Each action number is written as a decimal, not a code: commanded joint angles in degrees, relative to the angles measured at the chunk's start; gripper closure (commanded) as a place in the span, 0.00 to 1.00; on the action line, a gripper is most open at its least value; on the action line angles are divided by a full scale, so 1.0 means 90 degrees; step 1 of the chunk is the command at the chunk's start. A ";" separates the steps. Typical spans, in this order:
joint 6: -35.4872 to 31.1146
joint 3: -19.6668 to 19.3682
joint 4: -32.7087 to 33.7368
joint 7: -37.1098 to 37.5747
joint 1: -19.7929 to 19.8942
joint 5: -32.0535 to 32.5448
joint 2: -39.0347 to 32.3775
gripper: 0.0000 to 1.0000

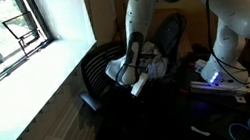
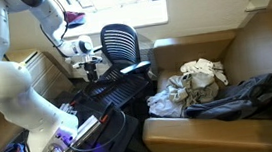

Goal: Move the bag and clothing from the black chair to the brown chair then hang the belt on the armrest of the black chair

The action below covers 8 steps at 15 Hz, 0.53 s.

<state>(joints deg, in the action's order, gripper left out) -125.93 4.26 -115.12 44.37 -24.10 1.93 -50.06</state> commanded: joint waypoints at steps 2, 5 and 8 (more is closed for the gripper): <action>0.0033 -0.0032 0.0192 0.0090 -0.0145 -0.0033 -0.0122 0.00; -0.1297 -0.0138 -0.0227 0.0982 -0.0378 -0.0155 0.0076 0.00; -0.2425 -0.0424 -0.0232 0.2058 -0.0882 -0.0020 -0.0260 0.00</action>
<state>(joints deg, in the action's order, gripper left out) -139.64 3.45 -115.23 55.81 -27.39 1.68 -51.41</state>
